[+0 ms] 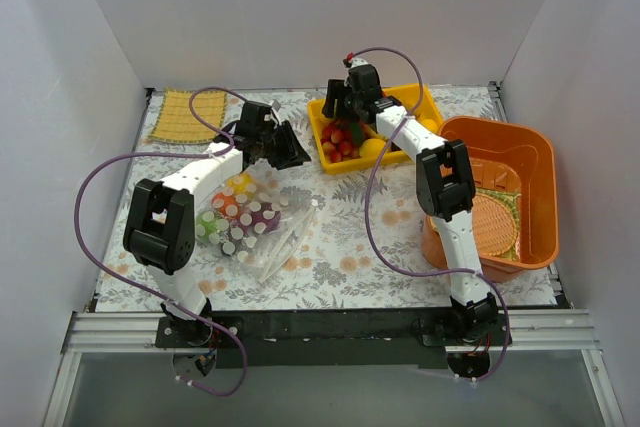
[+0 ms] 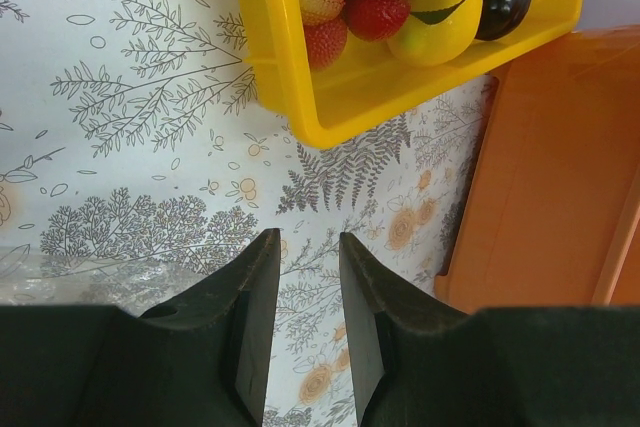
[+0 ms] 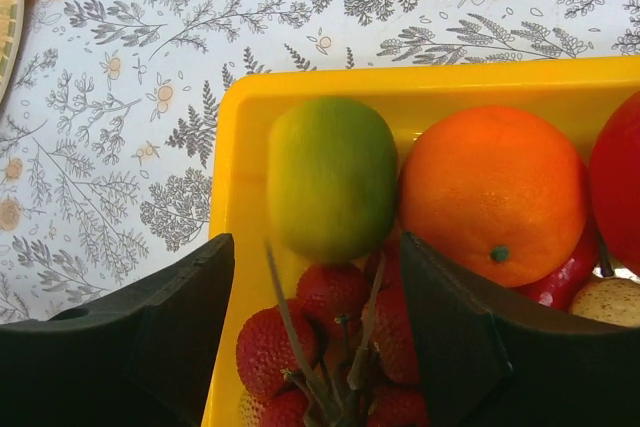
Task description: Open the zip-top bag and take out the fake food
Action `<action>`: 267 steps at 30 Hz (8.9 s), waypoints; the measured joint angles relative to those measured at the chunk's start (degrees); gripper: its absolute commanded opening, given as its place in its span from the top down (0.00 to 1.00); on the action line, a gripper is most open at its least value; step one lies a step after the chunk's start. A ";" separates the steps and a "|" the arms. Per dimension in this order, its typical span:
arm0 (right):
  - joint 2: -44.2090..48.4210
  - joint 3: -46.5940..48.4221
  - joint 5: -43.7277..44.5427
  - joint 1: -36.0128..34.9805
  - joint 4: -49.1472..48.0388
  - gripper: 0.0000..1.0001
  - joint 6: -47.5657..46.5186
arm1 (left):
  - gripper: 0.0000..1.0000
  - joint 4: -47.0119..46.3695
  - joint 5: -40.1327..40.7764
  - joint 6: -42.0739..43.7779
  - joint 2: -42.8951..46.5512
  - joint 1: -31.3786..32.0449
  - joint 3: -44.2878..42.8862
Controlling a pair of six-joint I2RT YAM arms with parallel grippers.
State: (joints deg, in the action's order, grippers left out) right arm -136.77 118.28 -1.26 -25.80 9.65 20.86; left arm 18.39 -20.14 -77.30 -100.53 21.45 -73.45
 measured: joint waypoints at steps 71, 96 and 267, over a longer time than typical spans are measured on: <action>68.57 -79.43 11.37 -31.12 -15.69 0.60 20.24 | 1.00 21.00 47.82 -8.02 15.08 32.94 11.02; 39.10 -74.27 2.34 -26.34 -39.91 0.38 26.43 | 0.65 17.35 41.38 -9.44 28.28 26.05 13.92; 41.99 -73.61 -3.30 -26.77 -28.06 0.76 24.35 | 0.99 6.05 32.24 -15.56 36.46 4.66 40.39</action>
State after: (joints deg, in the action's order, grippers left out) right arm -94.78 44.66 -4.56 -52.58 -18.41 45.21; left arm 24.45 12.10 -92.86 -64.07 26.11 -33.06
